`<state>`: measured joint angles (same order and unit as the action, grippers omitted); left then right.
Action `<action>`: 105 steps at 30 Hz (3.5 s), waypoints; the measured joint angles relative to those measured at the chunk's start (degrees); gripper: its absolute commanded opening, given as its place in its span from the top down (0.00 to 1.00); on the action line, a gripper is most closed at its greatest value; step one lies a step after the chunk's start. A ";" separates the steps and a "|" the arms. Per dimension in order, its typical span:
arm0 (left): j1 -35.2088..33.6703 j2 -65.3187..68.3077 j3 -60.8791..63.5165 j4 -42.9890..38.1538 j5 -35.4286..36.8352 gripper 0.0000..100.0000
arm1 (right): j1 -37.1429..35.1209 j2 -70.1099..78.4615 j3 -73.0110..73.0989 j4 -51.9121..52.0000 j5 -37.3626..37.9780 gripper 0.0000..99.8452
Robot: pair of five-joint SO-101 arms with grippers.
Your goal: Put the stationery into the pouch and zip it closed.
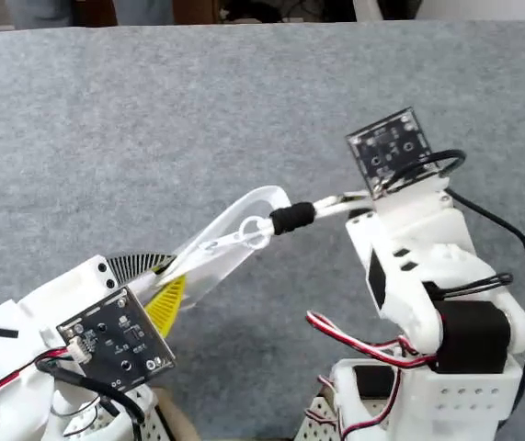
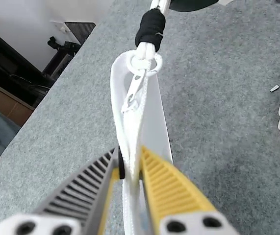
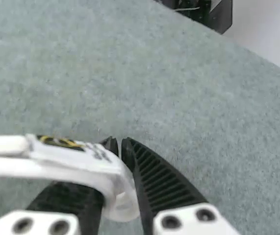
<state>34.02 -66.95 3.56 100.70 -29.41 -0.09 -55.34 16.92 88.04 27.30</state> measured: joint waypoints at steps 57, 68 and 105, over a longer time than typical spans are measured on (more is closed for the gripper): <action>-2.73 -0.44 1.23 0.00 0.09 0.97 | -46.07 -3.16 -2.81 2.29 -23.12 0.83; -3.16 -0.44 1.23 0.00 0.09 0.97 | -46.07 -3.34 6.07 -3.08 -25.93 0.83; -2.81 -0.44 1.14 0.00 1.58 0.97 | -38.95 -3.96 9.14 -9.32 -10.73 0.99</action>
<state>31.21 -67.38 4.70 100.70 -27.82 -39.03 -59.30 26.07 78.73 16.57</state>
